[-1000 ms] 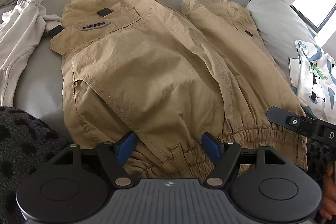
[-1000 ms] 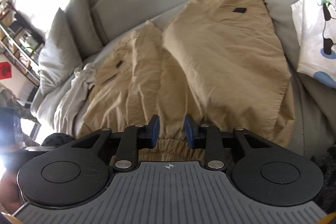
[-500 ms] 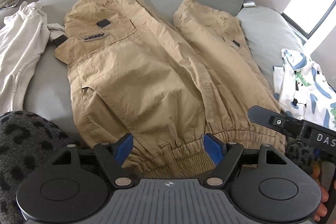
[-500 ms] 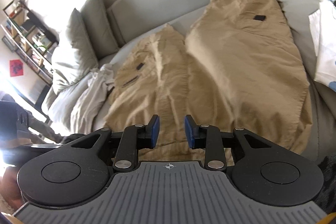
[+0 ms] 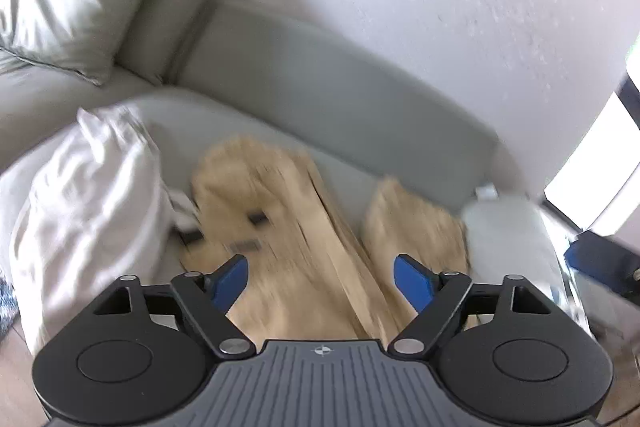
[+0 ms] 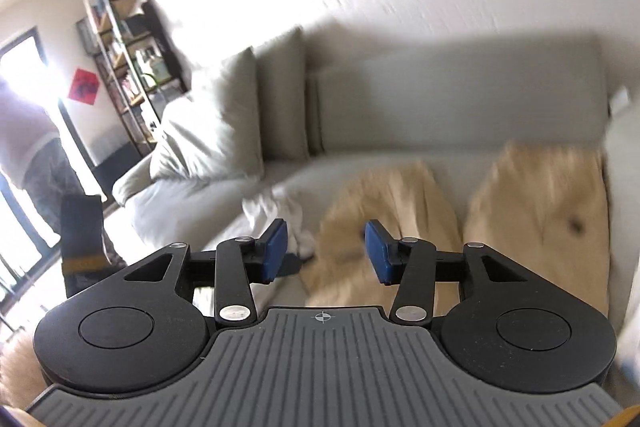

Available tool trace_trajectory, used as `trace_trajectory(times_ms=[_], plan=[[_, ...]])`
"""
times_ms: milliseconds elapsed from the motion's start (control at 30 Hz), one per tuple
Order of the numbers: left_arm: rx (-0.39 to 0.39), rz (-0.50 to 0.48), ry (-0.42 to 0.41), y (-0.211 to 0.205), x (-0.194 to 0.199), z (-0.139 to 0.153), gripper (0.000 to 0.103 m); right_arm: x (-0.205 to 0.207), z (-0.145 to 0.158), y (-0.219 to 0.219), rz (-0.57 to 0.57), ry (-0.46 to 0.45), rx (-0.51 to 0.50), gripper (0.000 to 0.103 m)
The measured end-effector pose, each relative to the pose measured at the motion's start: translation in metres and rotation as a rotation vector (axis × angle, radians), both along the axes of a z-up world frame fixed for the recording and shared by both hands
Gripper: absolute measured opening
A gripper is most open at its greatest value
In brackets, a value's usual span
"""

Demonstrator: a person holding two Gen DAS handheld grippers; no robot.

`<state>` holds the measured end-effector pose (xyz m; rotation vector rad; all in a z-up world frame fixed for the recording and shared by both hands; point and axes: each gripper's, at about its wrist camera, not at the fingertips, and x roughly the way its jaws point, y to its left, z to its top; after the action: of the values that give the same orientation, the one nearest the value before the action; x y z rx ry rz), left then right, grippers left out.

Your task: Fold clothes

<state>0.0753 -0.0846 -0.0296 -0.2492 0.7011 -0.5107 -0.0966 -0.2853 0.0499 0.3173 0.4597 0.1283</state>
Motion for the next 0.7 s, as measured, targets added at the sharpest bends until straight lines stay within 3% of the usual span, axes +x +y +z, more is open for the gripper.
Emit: trace_trajectory(times_ms=[133,333,400,467,600,700], plan=[[-0.014,0.123,0.077,0.014,0.048,-0.023,0.078,0.05,0.022,0.002,-0.005,0.055,-0.03,0.05],[-0.022,0.203,0.229,0.011,0.144,-0.05,0.078,0.146,0.011,-0.026,-0.101,0.257,0.054,0.051],[-0.024,0.222,0.272,0.008,0.177,-0.057,0.079,0.175,0.007,-0.029,-0.119,0.292,0.055,0.061],[-0.02,0.239,0.312,0.004,0.21,-0.065,0.079,0.209,-0.001,-0.031,-0.133,0.328,0.049,0.064],[0.062,0.261,0.273,-0.003,0.254,-0.085,0.078,0.284,-0.024,-0.037,-0.148,0.42,0.058,0.064],[0.016,0.243,0.22,0.002,0.261,-0.105,0.077,0.351,-0.059,-0.041,-0.147,0.495,-0.016,0.064]])
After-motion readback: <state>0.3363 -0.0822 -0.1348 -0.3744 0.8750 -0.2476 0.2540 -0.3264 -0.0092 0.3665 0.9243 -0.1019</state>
